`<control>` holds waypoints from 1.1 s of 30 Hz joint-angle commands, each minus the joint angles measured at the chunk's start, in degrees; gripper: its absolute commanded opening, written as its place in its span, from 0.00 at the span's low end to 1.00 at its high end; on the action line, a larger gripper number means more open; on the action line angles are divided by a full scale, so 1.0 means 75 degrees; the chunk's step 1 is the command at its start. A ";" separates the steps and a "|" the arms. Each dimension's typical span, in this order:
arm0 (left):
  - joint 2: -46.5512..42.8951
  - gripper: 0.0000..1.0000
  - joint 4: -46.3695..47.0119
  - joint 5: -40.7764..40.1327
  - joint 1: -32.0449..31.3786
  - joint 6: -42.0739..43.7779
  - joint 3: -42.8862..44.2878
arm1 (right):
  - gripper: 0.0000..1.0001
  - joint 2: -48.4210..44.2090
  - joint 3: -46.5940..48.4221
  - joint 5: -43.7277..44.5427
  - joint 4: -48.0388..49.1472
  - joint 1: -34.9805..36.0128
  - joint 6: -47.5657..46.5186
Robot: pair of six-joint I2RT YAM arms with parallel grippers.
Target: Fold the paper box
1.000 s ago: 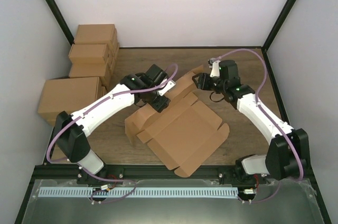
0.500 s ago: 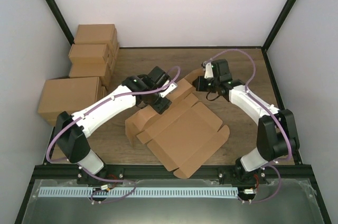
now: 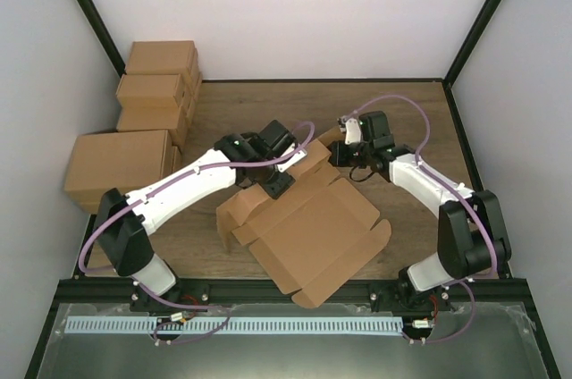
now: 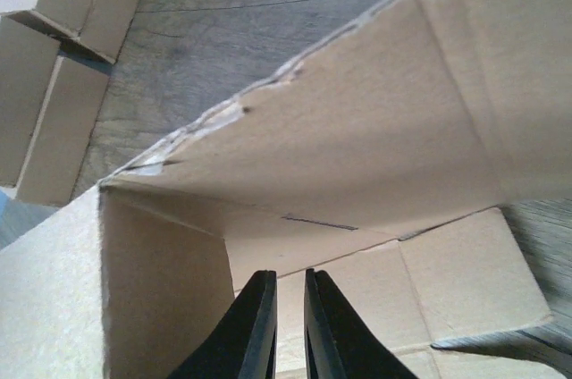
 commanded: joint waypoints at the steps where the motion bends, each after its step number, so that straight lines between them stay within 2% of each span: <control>1: 0.0256 0.62 -0.0279 -0.0280 -0.0302 -0.0074 -0.0015 | 0.12 -0.0254 -0.0161 0.0659 0.0173 -0.0053 -0.0047; 9: 0.0445 0.61 -0.0459 -0.0663 -0.0626 -0.0254 -0.0049 | 0.18 -0.0183 -0.0765 0.1283 0.0680 -0.0104 0.0132; 13: 0.0450 0.61 -0.0459 -0.0665 -0.0637 -0.0255 -0.0058 | 0.36 -0.0102 -0.1123 0.1203 0.1120 -0.0317 0.0260; 19: 0.0479 0.61 -0.0436 -0.0658 -0.0648 -0.0181 -0.0049 | 0.48 0.0491 -0.0953 0.0870 0.1467 -0.0698 0.0411; 29: 0.0456 0.61 -0.0396 -0.0698 -0.0647 -0.0140 -0.0051 | 0.51 0.1722 -0.0644 0.0503 0.1604 -0.0915 0.0477; 33: 0.0457 0.61 -0.0340 -0.0739 -0.0644 -0.0114 -0.0075 | 0.52 0.2128 -0.0586 -0.0087 0.1740 -0.0942 0.0518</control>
